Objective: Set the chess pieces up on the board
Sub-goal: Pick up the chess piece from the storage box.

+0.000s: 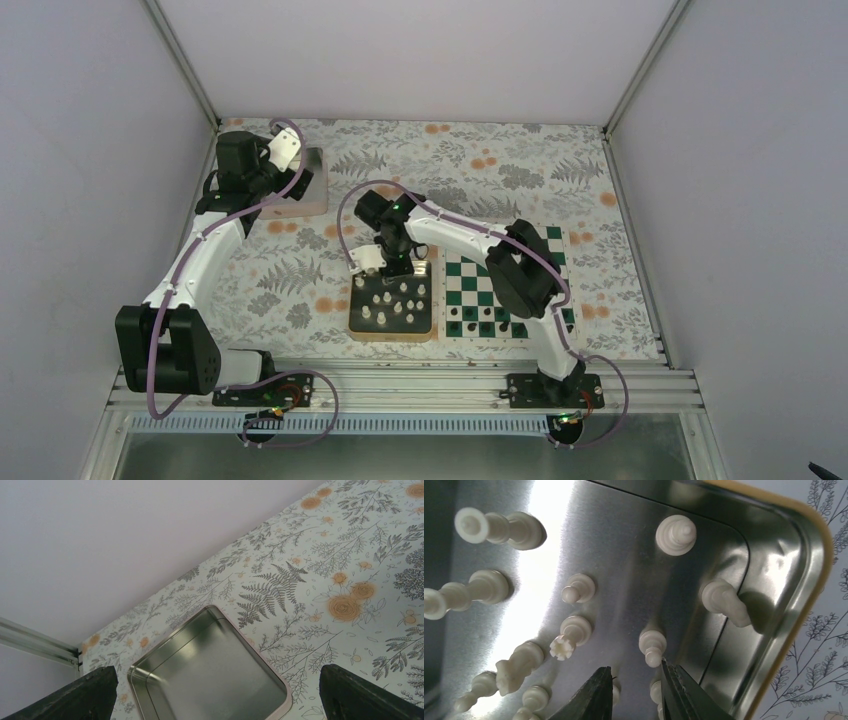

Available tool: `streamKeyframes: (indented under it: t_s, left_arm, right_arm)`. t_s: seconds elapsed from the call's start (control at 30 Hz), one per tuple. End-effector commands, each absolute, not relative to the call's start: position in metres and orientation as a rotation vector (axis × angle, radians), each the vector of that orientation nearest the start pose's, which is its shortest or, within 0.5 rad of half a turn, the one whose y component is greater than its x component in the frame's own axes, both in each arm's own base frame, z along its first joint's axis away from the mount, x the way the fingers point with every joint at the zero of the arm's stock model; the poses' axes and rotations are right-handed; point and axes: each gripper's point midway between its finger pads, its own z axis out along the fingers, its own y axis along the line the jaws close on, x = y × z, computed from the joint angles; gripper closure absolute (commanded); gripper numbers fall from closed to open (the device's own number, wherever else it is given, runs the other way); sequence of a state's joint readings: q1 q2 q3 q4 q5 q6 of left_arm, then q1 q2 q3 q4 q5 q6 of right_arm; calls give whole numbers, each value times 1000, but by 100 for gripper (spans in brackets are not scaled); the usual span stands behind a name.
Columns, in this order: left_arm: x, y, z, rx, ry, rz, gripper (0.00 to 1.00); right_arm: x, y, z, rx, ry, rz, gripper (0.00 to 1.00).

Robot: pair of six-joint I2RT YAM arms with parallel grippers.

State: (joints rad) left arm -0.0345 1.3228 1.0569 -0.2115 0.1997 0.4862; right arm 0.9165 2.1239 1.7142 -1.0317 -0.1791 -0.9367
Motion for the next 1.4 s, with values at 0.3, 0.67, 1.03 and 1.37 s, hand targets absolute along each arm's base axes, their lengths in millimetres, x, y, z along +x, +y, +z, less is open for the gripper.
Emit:
streamKeyframes:
  t_s: [0.3,0.67,1.03,1.37]
  left_arm:
    - [418,-52,256,661,1908,55,0]
    - [417,-54,254,670,1911,47,0]
    - [417,-54,253,671,1912,45,0]
    - [417,-53,256,667,1908,52,0]
  right_arm:
    - [248,381,42,-2392,1768,259,72]
    - [246,378,31,-2415,1793,266,76]
    - [246,381,47,-2387,1772,279,96]
    - [265,356,114,-2267,1798,213,96]
